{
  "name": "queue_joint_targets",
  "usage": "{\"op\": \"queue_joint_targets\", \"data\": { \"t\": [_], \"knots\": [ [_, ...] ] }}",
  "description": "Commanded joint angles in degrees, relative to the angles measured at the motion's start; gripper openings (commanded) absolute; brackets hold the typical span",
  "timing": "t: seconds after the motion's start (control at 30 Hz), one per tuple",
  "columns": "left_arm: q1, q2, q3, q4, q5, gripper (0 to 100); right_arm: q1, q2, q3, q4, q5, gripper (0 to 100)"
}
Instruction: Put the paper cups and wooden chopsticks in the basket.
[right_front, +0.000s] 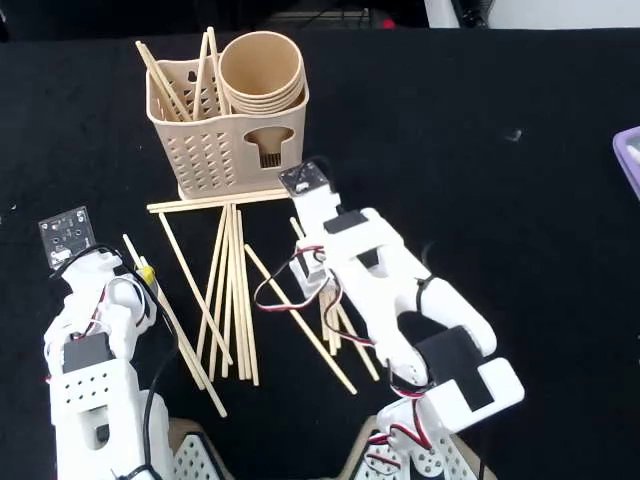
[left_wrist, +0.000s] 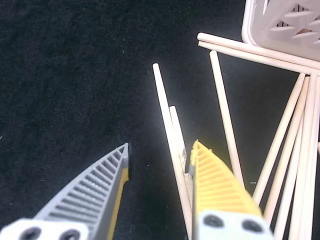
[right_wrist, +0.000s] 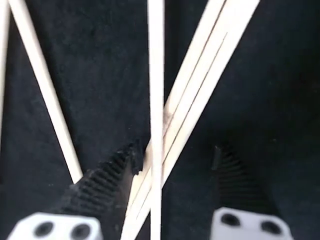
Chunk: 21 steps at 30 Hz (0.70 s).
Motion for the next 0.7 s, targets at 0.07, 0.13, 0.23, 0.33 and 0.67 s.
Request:
{"op": "queue_joint_targets", "data": {
  "t": [0.07,0.13,0.23,0.33,0.67],
  "knots": [
    [-0.4,-0.7,-0.6,-1.0,0.5,20,-3.1,-1.7,2.9,-0.3,2.1,0.8],
    [-0.4,-0.7,-0.6,-1.0,0.5,20,-2.9,-1.7,3.0,0.0,2.1,1.8],
    [-0.4,-0.7,-0.6,-1.0,0.5,20,-2.8,-1.8,3.1,0.9,2.2,1.1],
    [-0.4,-0.7,-0.6,-1.0,0.5,20,-2.7,-2.3,3.0,2.7,2.6,1.1],
    [-0.4,-0.7,-0.6,-1.0,0.5,20,12.7,-15.9,3.0,7.1,13.4,1.1]
  ]
}}
